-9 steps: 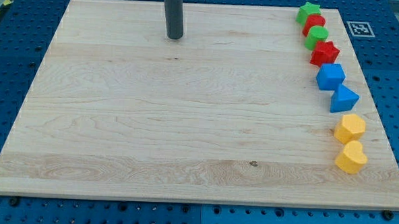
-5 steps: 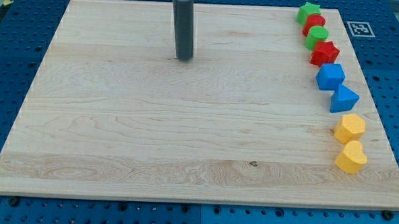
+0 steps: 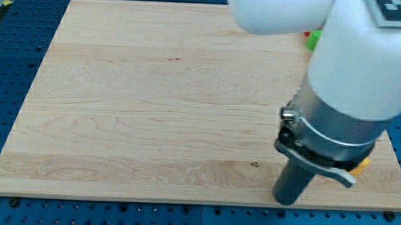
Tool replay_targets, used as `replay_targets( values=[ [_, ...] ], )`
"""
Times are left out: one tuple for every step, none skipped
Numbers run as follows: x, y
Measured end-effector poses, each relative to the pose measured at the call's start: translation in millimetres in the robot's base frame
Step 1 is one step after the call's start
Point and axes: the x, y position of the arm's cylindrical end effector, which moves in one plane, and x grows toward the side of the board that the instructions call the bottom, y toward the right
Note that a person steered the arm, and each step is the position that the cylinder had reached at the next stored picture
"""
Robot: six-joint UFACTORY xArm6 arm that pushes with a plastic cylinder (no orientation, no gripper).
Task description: Push the green star towards left
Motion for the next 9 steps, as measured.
replay_targets(
  values=[
    [0.5,37.3],
    [0.5,43.3],
    [0.7,44.5],
    [0.8,67.8],
    [0.6,116.7],
    [-0.9,180.1],
    [-47.4,202.8],
    [-134.2,200.8],
    [-220.2,199.6]
  ],
)
